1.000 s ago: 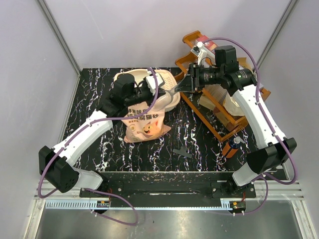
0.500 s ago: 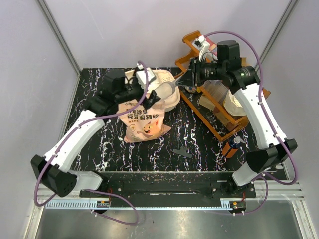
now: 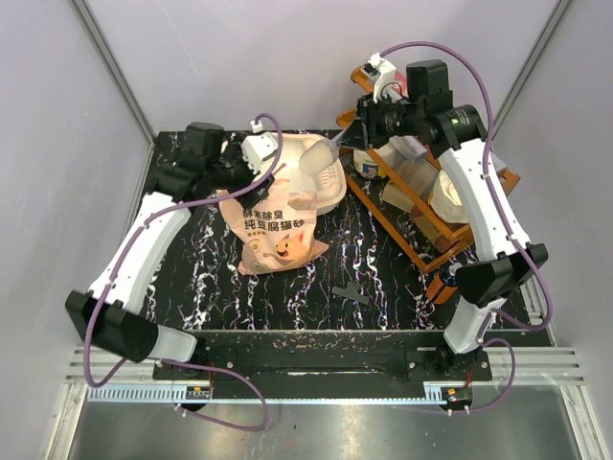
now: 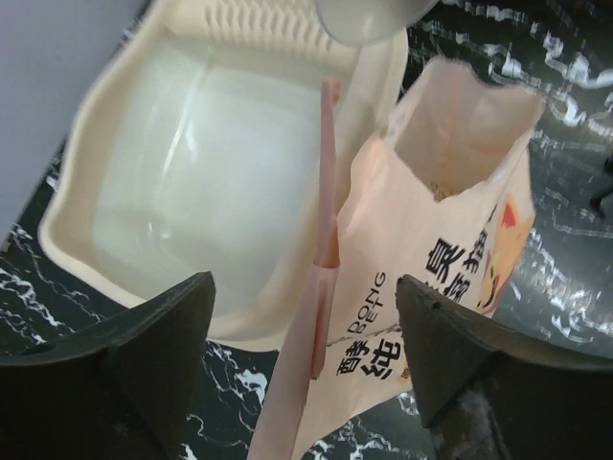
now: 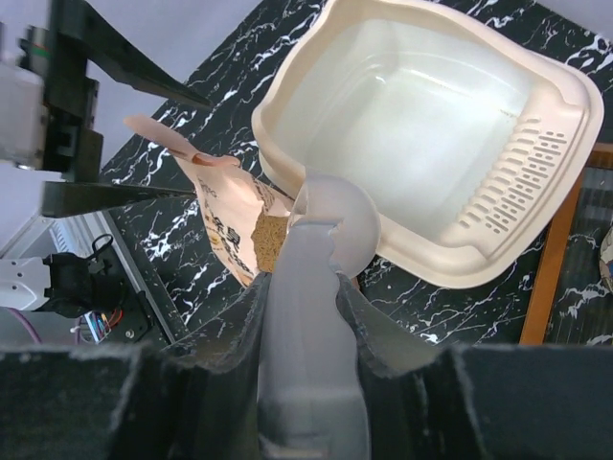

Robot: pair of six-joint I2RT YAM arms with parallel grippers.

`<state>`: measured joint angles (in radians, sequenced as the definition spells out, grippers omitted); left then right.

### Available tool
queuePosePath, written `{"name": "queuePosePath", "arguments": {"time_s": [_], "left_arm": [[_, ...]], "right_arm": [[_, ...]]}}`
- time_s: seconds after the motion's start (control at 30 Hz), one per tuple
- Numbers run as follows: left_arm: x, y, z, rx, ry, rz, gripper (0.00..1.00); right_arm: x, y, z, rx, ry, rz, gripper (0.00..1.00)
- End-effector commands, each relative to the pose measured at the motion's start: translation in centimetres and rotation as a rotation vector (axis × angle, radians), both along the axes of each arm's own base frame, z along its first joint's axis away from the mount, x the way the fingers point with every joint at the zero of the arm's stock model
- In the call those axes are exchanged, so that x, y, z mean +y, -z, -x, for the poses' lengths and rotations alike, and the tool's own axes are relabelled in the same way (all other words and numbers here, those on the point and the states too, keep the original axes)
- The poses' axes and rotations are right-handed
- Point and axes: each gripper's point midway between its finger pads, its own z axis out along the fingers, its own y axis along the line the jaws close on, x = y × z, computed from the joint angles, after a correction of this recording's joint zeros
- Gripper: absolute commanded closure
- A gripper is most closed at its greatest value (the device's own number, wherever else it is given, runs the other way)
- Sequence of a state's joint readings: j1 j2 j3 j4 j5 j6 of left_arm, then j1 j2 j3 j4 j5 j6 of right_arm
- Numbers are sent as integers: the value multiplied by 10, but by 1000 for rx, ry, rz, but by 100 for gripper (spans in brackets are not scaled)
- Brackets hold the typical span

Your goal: Fill the litter box with clean litter

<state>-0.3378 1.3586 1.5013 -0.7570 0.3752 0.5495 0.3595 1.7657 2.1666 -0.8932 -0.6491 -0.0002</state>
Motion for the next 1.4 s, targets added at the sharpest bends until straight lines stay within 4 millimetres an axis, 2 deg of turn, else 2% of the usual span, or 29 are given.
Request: {"name": "queuePosePath", "arguments": {"time_s": [0.0,0.17,0.2,0.27,0.43,0.5,0.63,0.67,0.73,0.8,0.83,0.87,0.93,0.97,1.03,1.13,1.37], "left_arm": [[-1,8,-5,33,53,-53,23],[2,23,-8,38,67,-101,39],[2,25,-8,41,74,-105,48],[0,28,-4,63,93,-101,57],[-6,28,11,106,117,-57,93],[-6,25,18,107,118,-34,100],[-9,19,29,90,109,19,100],[-11,8,36,58,121,43,100],[-17,-3,42,23,133,86,100],[-21,-11,51,1,135,131,100],[-22,-13,54,-5,135,143,100],[-24,-11,59,-6,138,147,100],[-27,-11,60,-18,144,148,100],[-28,-7,61,-20,141,136,100],[-31,-11,57,-26,117,161,100],[-34,-19,46,-14,65,205,100],[-37,-29,32,-52,11,243,100]], "right_arm": [[9,-5,0,-22,-39,3,100],[19,15,17,46,-95,19,100],[23,16,24,47,-112,22,100],[25,26,32,65,-133,44,100],[38,42,52,96,-184,92,100],[39,51,54,112,-183,122,100],[41,66,54,144,-144,187,100],[37,72,45,151,-73,220,100],[36,71,36,205,28,199,100],[35,83,26,267,107,219,100],[38,77,22,283,140,200,100],[39,87,15,291,166,225,100],[47,86,11,264,178,246,100],[50,96,6,261,195,278,100],[62,100,9,251,163,293,100],[71,116,10,244,169,346,100],[79,156,14,303,156,414,100]]}}
